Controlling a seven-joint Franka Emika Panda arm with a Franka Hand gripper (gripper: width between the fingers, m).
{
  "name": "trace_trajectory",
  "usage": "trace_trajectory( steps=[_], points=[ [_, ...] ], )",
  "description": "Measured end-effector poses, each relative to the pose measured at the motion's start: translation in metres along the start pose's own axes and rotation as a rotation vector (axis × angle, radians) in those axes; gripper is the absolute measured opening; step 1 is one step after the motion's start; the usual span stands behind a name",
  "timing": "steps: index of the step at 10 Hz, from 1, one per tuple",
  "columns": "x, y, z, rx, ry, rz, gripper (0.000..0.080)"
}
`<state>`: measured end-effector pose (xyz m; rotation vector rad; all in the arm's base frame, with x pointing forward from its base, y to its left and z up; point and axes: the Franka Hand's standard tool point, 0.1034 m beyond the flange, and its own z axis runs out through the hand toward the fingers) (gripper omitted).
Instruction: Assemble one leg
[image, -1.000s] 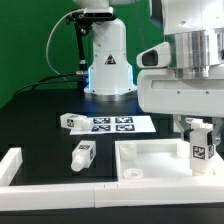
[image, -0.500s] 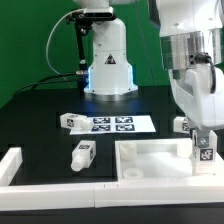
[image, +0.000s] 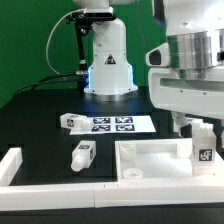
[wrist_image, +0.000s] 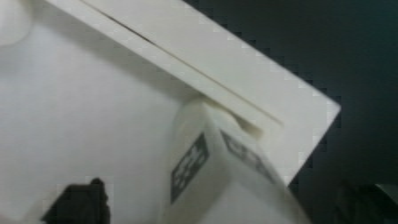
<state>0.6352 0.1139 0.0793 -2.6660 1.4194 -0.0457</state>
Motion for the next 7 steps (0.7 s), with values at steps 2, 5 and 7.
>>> trace_trajectory(
  steps=[2,5,7],
  points=[
    [-0.004,0.000,0.001,-0.010,-0.003,-0.160,0.0645],
    [0.000,0.000,0.001,-0.024,0.010,-0.427,0.0649],
    [0.007,-0.007,0.001,-0.053,0.038,-0.794,0.0649]
  ],
)
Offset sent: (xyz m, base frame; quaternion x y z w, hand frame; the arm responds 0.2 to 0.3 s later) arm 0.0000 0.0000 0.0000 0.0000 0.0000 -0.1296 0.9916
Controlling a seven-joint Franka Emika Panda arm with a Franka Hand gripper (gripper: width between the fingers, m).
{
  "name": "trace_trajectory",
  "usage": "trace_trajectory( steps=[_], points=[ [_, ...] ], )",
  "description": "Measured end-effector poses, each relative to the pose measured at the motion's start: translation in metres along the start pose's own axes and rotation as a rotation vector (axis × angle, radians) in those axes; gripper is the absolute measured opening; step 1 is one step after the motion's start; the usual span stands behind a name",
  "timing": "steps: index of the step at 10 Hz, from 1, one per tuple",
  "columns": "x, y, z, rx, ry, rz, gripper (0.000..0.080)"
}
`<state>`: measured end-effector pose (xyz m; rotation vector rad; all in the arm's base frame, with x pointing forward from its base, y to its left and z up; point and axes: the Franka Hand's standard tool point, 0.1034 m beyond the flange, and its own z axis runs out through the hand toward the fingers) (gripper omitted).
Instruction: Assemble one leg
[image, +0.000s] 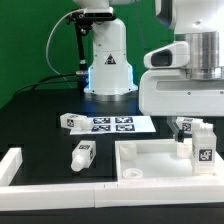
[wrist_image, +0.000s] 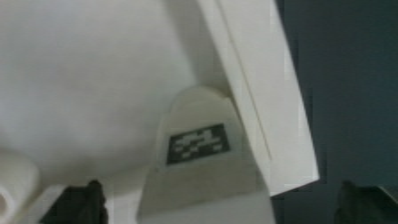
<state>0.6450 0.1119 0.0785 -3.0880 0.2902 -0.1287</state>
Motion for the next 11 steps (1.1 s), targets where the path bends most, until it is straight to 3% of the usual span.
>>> trace_trajectory(
  steps=[1,4,8,11],
  points=[
    [-0.0004,0.0004,0.0005,-0.001,-0.001,0.025,0.0649],
    [-0.0005,0.0008,0.0009,-0.001,-0.001,0.120,0.0285],
    [-0.0018,0.0036,0.0018,-0.002,0.012,0.570,0.0285],
    [-0.0042,0.0066,0.0021,0.045,-0.010,1.198,0.0285]
  ],
)
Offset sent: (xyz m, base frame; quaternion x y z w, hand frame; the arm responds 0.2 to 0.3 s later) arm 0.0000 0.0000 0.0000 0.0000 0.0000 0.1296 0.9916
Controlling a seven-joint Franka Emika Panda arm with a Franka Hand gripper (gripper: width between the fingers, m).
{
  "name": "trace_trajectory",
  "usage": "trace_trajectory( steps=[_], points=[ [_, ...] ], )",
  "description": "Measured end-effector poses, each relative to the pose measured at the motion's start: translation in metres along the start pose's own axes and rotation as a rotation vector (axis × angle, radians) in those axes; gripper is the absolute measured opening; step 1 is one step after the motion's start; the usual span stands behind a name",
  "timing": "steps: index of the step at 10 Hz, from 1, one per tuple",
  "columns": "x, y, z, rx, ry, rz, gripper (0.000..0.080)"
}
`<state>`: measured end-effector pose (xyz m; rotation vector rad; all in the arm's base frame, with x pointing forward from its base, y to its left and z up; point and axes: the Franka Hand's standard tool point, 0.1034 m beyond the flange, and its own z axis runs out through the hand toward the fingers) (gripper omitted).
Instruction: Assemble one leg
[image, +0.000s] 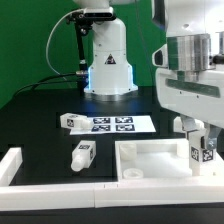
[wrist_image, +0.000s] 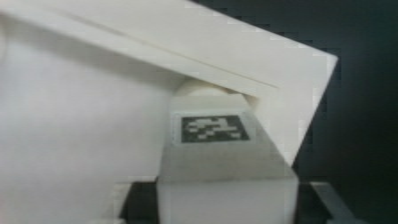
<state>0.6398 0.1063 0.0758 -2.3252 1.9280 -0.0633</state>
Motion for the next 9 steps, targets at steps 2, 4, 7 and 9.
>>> trace_trajectory(
  steps=[2,4,7,9],
  points=[
    [-0.003,0.001,0.000,0.006,-0.007,0.155,0.0287],
    [-0.003,0.001,0.001,0.007,-0.006,0.129,0.0288],
    [-0.015,0.001,0.002,-0.005,0.016,-0.292,0.0631],
    [-0.015,0.001,0.002,-0.007,0.014,-0.467,0.0644]
  ],
)
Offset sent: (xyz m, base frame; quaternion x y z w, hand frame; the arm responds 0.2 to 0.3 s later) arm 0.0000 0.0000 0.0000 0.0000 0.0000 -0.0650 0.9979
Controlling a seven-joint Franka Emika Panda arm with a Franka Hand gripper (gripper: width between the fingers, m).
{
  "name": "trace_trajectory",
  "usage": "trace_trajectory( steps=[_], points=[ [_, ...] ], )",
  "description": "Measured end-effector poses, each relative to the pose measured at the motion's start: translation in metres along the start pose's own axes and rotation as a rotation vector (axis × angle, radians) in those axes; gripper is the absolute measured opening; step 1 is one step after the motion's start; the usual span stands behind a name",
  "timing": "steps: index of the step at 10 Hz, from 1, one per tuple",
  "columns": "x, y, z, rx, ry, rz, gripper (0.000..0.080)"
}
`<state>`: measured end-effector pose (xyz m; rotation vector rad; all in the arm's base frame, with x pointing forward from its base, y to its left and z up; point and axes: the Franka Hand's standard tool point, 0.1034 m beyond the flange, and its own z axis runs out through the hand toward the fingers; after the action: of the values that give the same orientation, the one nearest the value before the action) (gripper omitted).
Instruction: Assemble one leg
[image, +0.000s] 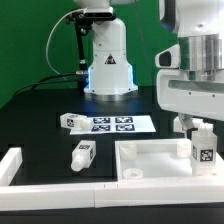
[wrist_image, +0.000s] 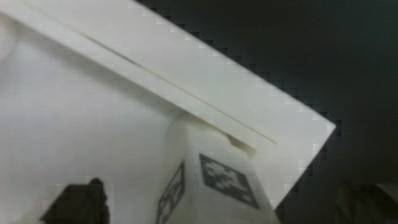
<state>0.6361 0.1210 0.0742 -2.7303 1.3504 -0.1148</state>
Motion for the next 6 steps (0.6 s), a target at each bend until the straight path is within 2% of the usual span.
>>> trace_trajectory(
  steps=[2,4,6],
  points=[
    [0.000,0.000,0.000,-0.001,0.001,-0.112,0.0648],
    [0.002,0.000,-0.001,-0.021,0.025,-0.493,0.0649],
    [0.010,0.003,0.001,-0.019,0.027,-0.800,0.0649]
  ],
)
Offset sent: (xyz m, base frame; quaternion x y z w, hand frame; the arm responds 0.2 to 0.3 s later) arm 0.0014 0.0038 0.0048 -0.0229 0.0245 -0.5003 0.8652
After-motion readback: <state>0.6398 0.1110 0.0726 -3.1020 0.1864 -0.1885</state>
